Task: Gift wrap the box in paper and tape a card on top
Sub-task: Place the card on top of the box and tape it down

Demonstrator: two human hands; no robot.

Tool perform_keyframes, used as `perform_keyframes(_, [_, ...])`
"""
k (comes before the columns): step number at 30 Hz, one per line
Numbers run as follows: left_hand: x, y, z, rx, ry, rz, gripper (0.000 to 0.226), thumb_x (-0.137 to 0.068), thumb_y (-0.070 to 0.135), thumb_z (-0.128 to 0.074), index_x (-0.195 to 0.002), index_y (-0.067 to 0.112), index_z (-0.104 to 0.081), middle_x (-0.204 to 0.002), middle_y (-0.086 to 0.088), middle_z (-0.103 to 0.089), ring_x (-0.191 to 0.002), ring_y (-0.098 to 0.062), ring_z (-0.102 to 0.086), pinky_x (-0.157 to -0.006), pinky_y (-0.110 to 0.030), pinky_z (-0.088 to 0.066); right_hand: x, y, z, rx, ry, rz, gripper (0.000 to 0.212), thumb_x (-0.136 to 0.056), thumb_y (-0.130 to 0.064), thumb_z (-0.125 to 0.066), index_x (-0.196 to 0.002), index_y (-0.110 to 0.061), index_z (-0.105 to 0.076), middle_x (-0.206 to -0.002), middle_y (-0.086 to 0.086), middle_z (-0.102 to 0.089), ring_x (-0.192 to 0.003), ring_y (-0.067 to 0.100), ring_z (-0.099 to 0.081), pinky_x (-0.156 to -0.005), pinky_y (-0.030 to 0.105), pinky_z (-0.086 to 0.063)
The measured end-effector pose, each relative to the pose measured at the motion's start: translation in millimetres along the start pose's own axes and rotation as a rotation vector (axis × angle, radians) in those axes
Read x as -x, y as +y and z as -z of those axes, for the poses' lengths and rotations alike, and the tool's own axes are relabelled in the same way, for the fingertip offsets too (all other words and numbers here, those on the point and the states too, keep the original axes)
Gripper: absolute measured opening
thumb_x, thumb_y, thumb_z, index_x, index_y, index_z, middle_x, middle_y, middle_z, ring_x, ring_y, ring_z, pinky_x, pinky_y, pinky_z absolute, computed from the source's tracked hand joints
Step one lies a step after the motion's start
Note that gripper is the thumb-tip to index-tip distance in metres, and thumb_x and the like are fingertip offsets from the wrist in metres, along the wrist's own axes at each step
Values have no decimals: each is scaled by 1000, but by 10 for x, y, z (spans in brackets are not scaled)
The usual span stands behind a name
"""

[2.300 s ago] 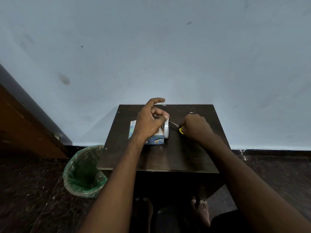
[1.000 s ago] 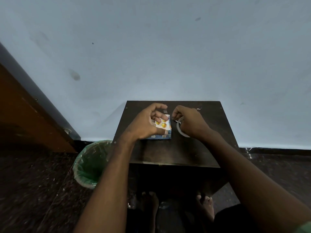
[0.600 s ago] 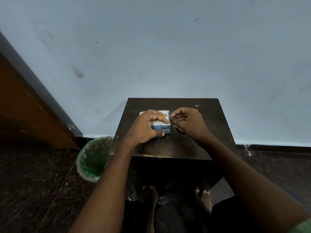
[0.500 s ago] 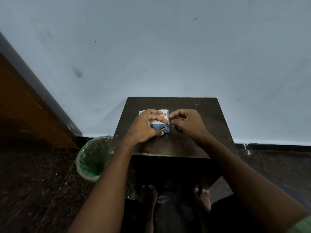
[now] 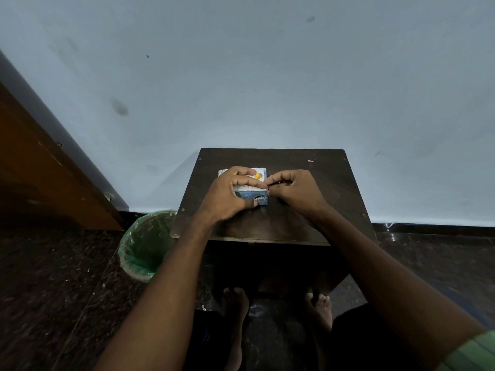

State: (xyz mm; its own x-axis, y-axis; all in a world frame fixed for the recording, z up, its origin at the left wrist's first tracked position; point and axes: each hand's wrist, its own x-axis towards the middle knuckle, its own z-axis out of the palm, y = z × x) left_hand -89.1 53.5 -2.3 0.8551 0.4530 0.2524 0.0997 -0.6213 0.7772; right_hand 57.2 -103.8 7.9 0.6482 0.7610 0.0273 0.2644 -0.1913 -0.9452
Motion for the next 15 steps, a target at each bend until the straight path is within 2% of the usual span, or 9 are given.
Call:
perform_keyframes(3, [2, -12, -14, 0, -8, -7, 48, -71, 6, -96, -110, 31, -85, -133, 10, -65, -121, -1, -62, -95, -8, -47, 7, -13, -3, -8, -6, -9, 18, -78, -1, -77, -88, -15, -83, -74, -4, -76, -54, -4, -58, -58, 15, -45])
perform_keyframes(6, [1, -19, -22, -7, -11, -13, 48, -72, 8, -96, -111, 33, -85, -133, 12, -65, -122, -2, -62, -97, -12, -49, 17, -19, -7, 2, -20, -14, 19, -77, -1, -77, -89, -15, -83, -73, -3, -77, -57, -2, -60, -61, 19, -48])
perform_keyframes(11, [-10, -35, -16, -31, -19, -12, 50, -72, 9, -96, -113, 35, -84, -134, 14, -64, -124, -5, -62, -101, -17, -51, -6, -21, -19, 71, -16, -23, 18, -72, -11, -86, -87, -20, -81, -78, -2, -80, -79, 15, -78, -84, 40, -64])
perform_keyframes(15, [-21, -62, -24, -36, -19, -10, 50, -71, 11, -96, -112, 35, -84, -133, 13, -64, -124, -6, -62, -103, -16, -49, -14, -13, -83, 138, 43, 9, 19, -70, -14, -89, -84, -22, -79, -77, -4, -79, -77, 13, -78, -85, 45, -64])
